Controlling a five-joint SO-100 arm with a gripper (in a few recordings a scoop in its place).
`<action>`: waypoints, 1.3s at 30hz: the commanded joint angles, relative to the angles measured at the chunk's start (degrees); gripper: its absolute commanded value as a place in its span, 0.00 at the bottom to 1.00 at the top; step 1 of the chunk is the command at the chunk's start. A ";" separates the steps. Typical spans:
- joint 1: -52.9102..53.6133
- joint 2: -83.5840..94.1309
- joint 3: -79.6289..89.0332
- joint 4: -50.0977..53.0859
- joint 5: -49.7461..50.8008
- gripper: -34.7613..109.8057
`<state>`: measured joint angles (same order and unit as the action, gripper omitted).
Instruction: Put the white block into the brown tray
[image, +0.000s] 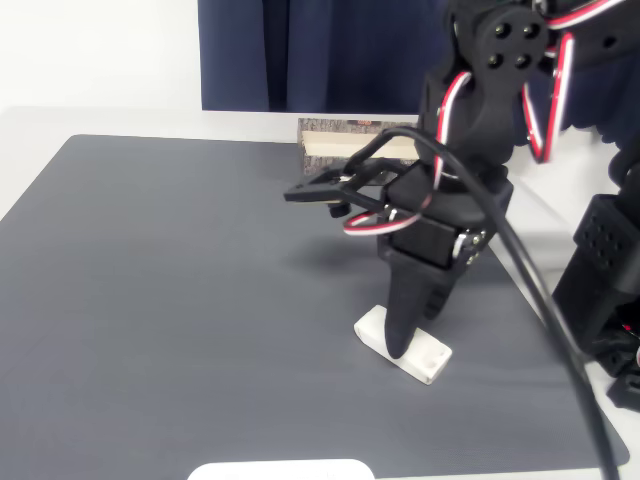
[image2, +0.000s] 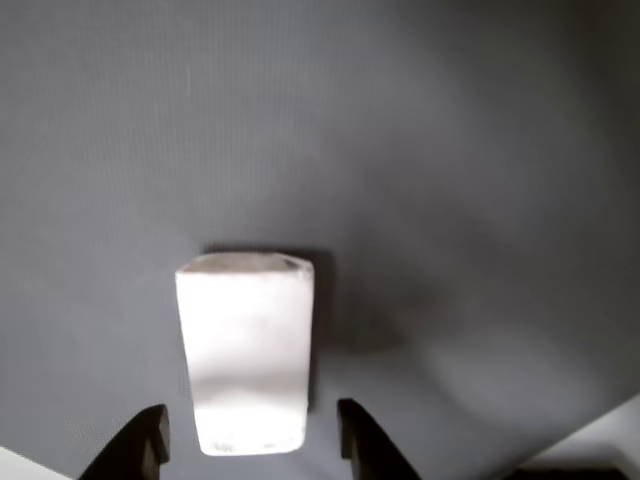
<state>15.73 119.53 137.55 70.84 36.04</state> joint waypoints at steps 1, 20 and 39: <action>-0.18 0.18 -0.18 -0.70 0.35 0.50; -0.18 -2.46 0.53 -4.13 1.85 0.49; -0.70 -3.87 0.88 -6.42 1.76 0.50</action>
<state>15.64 115.66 138.69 64.95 37.53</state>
